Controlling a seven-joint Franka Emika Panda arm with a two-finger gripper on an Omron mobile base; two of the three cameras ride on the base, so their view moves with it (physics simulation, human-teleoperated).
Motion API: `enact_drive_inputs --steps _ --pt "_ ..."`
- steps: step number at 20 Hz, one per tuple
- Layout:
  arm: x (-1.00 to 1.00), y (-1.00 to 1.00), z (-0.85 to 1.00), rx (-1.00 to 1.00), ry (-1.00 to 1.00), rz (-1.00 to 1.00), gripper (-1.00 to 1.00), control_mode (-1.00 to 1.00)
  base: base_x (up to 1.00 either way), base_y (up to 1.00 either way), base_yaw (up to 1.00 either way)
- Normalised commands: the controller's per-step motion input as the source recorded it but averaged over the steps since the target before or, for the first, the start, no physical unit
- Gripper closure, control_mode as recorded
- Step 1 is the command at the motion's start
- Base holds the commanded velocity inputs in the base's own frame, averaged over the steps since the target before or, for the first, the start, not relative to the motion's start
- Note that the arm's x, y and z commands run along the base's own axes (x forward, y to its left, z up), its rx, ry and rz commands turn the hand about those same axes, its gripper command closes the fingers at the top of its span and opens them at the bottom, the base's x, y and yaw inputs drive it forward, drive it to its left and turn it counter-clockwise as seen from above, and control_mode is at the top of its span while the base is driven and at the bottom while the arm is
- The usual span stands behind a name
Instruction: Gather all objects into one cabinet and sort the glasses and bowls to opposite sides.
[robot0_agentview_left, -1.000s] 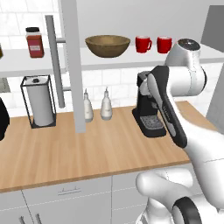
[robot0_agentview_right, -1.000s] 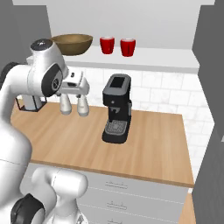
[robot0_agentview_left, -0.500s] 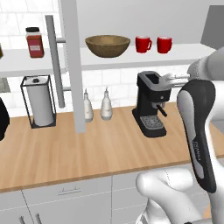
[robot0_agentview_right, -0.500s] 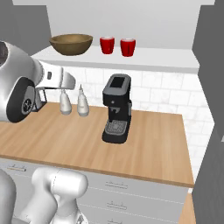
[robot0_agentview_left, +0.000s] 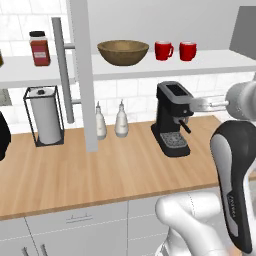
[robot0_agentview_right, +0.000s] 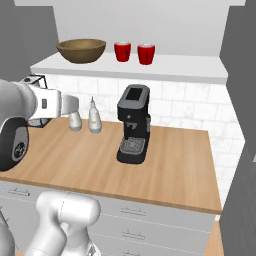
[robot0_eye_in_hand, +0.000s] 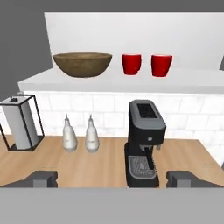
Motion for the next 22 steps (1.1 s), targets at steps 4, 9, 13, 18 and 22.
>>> enact_drive_inputs --steps 4,9,13,18,22 --pt "-0.58 0.0 -0.05 -0.01 -0.28 0.0 -1.0 -1.0 0.0 0.0 0.0" --pt "-0.22 0.0 0.0 0.0 -0.12 0.0 -1.0 1.0 -0.42 0.0 -0.02" --pt "0.0 0.0 0.0 0.0 0.0 0.0 -1.0 1.0 -0.94 0.14 -0.02" --pt "0.0 0.0 0.0 0.0 0.0 0.0 -1.0 1.0 -0.8 0.64 0.01" --pt "0.0 0.0 0.0 0.0 0.0 0.0 -1.0 1.0 -0.15 0.97 -0.01"
